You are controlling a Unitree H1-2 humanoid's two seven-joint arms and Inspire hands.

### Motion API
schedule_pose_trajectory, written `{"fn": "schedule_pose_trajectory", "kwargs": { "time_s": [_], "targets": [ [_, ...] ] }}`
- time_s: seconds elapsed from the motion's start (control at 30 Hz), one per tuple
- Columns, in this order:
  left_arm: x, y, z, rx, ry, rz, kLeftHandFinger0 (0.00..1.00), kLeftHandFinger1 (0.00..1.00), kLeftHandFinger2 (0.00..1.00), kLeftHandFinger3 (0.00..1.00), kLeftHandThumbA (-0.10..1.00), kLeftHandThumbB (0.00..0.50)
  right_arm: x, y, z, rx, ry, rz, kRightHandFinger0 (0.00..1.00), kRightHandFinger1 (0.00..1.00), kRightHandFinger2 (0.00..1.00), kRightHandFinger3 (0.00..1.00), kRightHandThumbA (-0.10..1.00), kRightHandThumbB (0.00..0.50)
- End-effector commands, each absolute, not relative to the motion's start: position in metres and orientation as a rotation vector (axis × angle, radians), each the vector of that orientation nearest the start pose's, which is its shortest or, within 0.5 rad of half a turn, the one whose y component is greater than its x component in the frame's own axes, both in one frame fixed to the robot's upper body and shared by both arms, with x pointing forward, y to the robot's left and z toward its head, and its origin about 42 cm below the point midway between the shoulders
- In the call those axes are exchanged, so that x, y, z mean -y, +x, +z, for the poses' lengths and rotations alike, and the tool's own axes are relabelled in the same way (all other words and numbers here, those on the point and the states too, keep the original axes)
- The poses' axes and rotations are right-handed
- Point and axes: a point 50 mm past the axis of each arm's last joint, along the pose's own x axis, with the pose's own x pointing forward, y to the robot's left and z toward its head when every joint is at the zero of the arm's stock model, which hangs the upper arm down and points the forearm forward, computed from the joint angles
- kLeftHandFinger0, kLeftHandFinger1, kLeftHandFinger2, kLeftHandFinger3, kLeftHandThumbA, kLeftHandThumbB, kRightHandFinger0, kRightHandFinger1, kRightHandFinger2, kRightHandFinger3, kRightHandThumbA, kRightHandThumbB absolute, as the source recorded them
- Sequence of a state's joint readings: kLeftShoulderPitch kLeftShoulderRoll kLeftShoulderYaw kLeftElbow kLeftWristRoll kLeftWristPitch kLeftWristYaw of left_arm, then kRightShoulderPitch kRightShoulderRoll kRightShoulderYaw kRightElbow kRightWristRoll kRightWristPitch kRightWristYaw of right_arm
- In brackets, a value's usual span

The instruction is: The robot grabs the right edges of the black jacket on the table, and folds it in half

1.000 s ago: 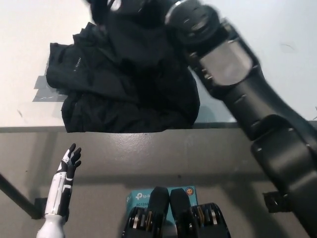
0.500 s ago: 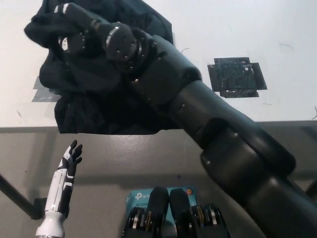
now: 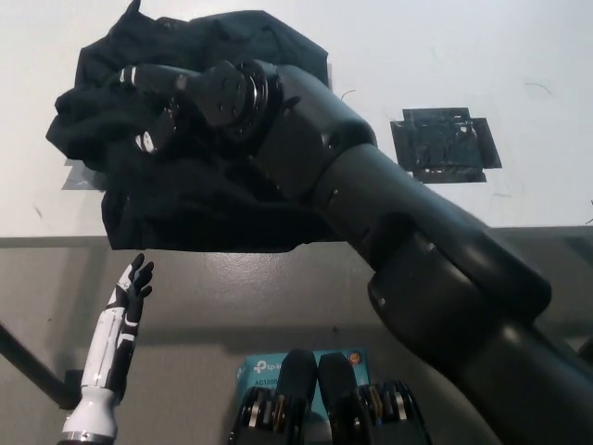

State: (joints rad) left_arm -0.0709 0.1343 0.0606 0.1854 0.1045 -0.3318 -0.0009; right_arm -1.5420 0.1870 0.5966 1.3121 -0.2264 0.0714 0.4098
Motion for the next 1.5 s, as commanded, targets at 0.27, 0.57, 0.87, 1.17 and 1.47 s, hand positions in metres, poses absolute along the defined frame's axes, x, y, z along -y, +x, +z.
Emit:
{"fn": "schedule_pose_trajectory", "kwargs": {
  "time_s": [0.27, 0.57, 0.87, 1.17, 1.47],
  "targets": [
    [-0.264, 0.313, 0.102, 0.273, 0.268, -0.011, 1.0, 1.0, 1.0, 1.0, 1.0, 0.5, -0.104, 0.484, 0.575, 0.181, -1.396, 0.957, 1.0, 1.0, 1.0, 1.0, 1.0, 0.472],
    [-0.261, 0.319, 0.105, 0.292, 0.262, 0.001, 1.0, 1.0, 1.0, 1.0, 1.0, 0.5, -0.069, 0.444, 0.671, 0.453, -1.136, 0.996, 1.0, 1.0, 1.0, 1.0, 1.0, 0.394],
    [-0.265, 0.322, 0.11, 0.29, 0.247, 0.03, 1.0, 1.0, 1.0, 1.0, 1.0, 0.5, 0.094, 0.389, 0.701, 0.771, -1.022, 0.728, 1.0, 1.0, 1.0, 1.0, 1.0, 0.462],
    [-0.268, 0.341, 0.116, 0.302, 0.211, 0.035, 1.0, 1.0, 1.0, 1.0, 1.0, 0.5, 0.246, 0.336, 0.602, 0.916, -0.797, 0.63, 1.0, 1.0, 1.0, 1.0, 1.0, 0.415],
    [-0.276, 0.35, 0.121, 0.304, 0.163, 0.008, 1.0, 1.0, 1.0, 1.0, 1.0, 0.5, 0.319, 0.285, 0.479, 0.786, -0.629, 0.522, 1.0, 1.0, 1.0, 1.0, 1.0, 0.44]
  ]
}}
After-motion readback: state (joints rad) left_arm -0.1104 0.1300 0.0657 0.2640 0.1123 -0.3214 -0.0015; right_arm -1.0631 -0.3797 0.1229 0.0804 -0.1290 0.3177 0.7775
